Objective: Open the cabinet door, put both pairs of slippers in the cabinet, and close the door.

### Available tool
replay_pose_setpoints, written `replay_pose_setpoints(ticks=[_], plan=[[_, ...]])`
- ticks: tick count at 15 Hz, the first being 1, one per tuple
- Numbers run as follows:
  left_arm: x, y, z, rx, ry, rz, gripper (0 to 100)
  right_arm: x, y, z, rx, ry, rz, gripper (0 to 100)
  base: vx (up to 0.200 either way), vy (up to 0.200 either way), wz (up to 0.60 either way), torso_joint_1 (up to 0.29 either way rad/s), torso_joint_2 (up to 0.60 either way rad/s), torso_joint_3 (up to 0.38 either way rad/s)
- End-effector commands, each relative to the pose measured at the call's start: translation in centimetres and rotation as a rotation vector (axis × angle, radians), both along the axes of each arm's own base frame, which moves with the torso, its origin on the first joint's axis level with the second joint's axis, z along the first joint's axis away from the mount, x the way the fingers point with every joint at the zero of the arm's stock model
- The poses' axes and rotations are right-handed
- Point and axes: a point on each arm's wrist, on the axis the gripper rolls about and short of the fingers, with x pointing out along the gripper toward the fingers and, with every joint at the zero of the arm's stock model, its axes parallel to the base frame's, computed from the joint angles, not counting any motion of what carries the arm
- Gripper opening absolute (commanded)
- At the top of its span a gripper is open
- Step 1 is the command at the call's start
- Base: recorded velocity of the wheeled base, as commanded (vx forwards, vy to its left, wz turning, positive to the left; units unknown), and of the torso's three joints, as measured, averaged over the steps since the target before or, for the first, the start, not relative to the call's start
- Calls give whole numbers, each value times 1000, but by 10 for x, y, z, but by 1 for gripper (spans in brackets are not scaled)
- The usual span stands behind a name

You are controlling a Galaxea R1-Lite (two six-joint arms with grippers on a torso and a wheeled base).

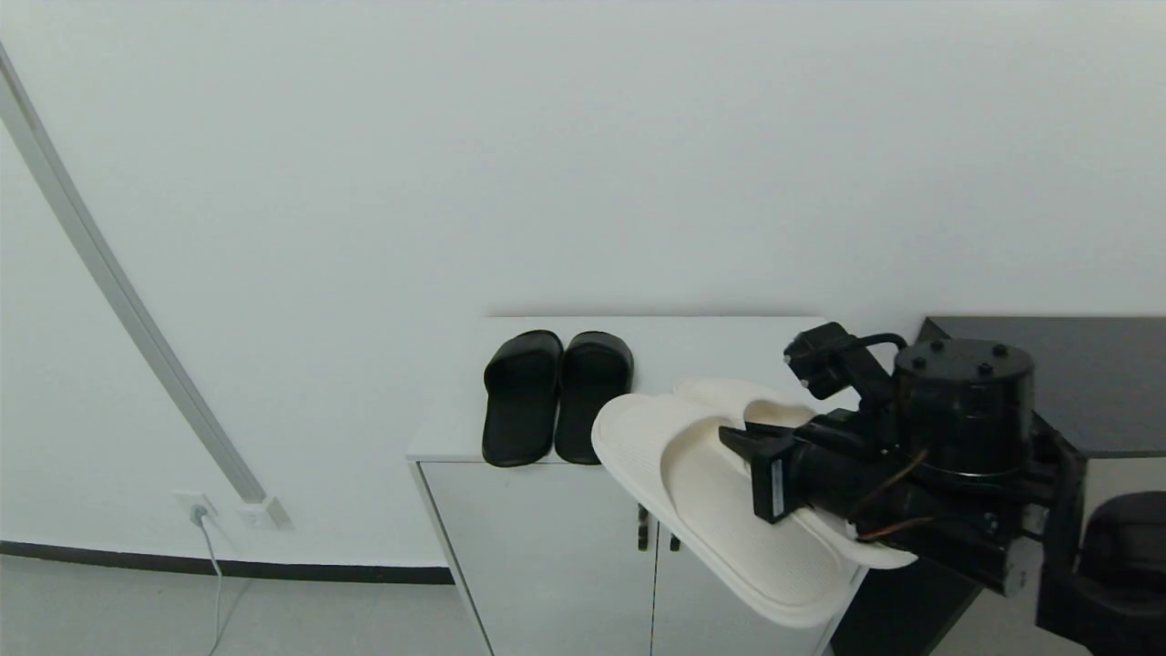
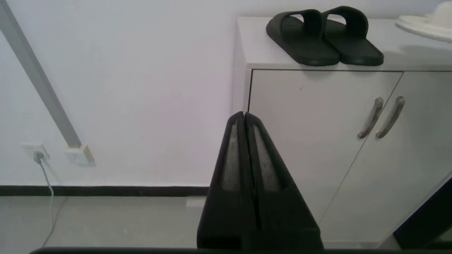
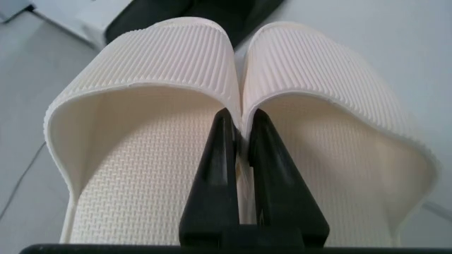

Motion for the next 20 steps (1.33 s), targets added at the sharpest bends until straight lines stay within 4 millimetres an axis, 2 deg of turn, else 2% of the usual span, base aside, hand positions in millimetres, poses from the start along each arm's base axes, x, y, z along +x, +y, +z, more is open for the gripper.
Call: replay_pose_setpoints(ticks=[1, 9, 15, 20], plan=[[0, 0, 0, -1, 1, 1, 0, -21, -16, 12, 28, -28, 23, 0, 0, 0, 0, 0, 0, 0], [0, 0, 0, -2, 1, 0, 0, -24, -14, 10, 21, -20, 45, 0, 0, 0, 0, 0, 0, 0], [0, 0, 0, -2, 1, 0, 0, -26, -14, 8, 18, -17, 48, 0, -200, 0, 0, -2, -1, 4], [0, 0, 0, -4, 1, 0, 0, -27, -15, 5, 14, -8, 54, 0, 0, 0, 0, 0, 0, 0]])
